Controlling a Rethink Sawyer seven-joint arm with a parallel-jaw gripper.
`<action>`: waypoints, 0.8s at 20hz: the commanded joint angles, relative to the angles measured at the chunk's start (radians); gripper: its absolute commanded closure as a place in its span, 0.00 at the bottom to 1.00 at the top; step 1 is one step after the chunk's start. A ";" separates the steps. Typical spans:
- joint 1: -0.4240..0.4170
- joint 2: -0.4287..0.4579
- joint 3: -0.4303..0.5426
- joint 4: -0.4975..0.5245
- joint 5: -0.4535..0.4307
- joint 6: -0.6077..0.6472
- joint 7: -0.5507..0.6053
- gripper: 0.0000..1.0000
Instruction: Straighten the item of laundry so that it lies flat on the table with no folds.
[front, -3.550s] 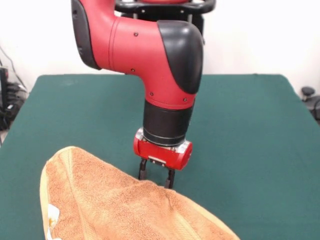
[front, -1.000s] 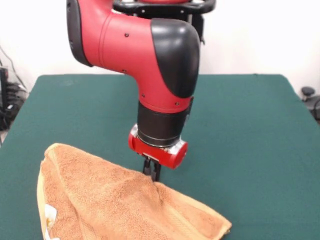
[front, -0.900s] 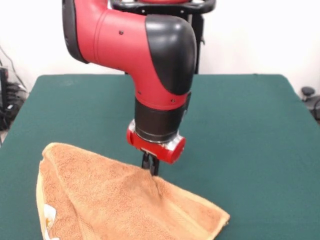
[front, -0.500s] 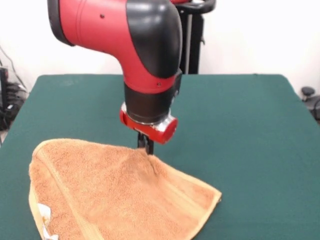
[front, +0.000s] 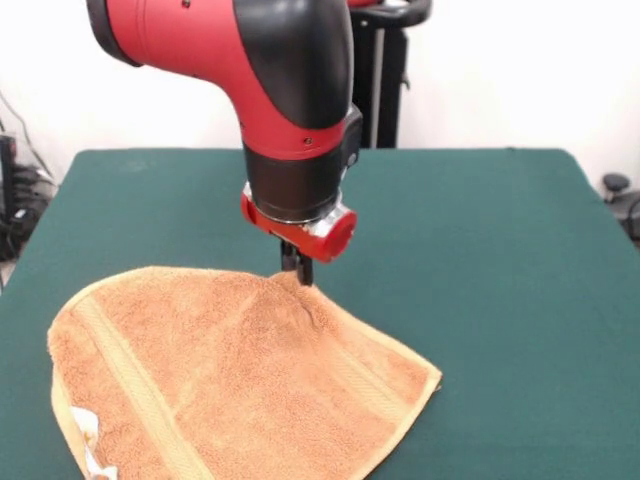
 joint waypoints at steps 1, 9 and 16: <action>0.007 0.026 0.134 0.100 0.082 0.175 0.153 1.00; 0.014 0.043 0.128 0.086 0.105 0.139 0.159 1.00; -0.038 0.043 0.122 0.046 0.012 0.144 -0.030 1.00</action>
